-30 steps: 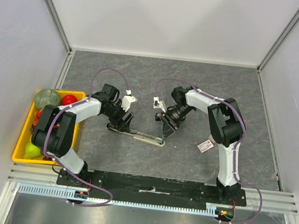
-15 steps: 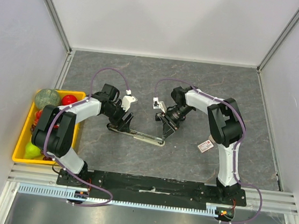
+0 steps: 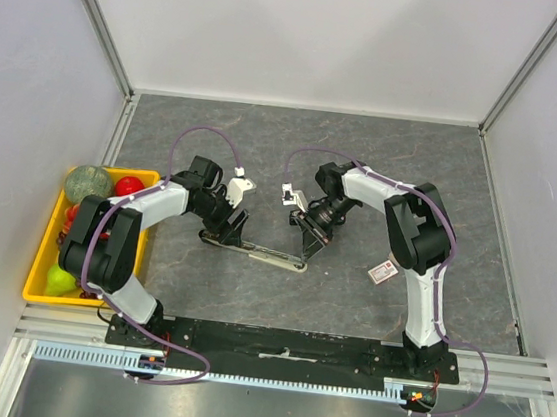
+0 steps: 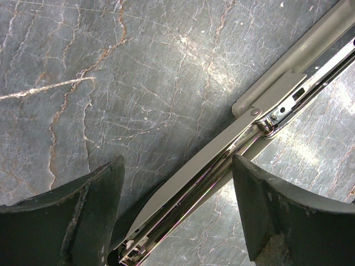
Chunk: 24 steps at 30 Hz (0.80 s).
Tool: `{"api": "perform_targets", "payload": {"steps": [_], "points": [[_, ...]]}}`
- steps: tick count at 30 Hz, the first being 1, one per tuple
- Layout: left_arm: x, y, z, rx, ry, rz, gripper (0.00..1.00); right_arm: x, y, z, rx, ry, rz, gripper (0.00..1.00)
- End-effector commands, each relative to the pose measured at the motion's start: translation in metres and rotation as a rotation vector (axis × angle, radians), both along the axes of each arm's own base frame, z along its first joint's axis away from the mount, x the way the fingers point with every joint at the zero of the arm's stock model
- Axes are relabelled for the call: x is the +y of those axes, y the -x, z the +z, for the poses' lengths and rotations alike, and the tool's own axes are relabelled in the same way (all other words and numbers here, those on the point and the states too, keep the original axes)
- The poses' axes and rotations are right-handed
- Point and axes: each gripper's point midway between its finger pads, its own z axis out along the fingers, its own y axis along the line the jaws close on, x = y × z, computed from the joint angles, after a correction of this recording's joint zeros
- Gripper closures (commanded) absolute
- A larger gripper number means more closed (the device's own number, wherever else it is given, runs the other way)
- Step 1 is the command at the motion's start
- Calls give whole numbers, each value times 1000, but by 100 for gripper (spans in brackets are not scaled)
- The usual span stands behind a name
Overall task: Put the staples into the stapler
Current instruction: Pick up the stapler.
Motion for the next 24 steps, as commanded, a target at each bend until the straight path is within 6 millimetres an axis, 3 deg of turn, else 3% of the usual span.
{"api": "perform_targets", "payload": {"steps": [1, 12, 17, 24], "points": [[5, 6, -7, 7, -40, 3, 16, 3, -7, 4, -35, -3, -3, 76], [4, 5, -7, 5, -41, 2, 16, 3, -26, 25, -229, 29, 24, 80], [4, 5, -7, 7, -39, 5, 16, 3, -45, 32, -404, 102, 19, 80], [4, 5, -6, 2, -38, 3, 16, 9, -51, 40, -547, 156, 54, 80]]}}
